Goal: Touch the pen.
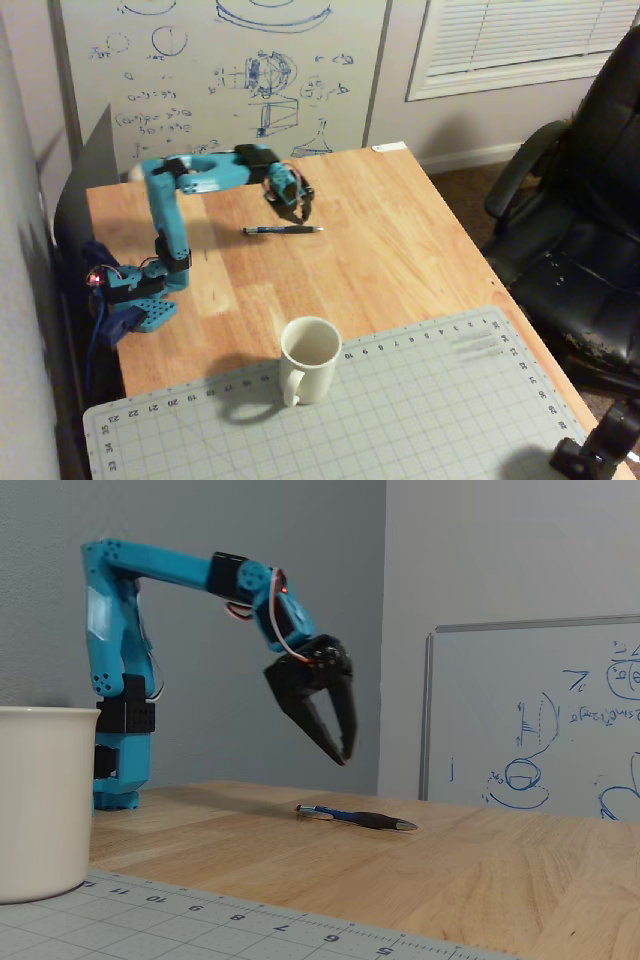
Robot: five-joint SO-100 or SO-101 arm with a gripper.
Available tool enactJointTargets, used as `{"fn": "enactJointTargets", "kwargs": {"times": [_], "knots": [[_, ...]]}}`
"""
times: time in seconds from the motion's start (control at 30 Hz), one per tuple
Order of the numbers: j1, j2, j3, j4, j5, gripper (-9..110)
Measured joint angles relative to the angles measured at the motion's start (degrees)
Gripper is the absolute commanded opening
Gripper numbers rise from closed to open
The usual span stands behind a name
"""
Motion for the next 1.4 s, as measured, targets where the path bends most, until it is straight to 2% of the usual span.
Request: {"fn": "enactJointTargets", "kwargs": {"times": [0.23, 0.47, 1.4], "knots": [[0.0, -13.4, -11.4, -0.4, 0.0, 1], [-1.4, -18.9, -14.1, -0.4, 0.0, 1], [-5.7, -21.8, -15.1, -0.9, 0.0, 1]]}}
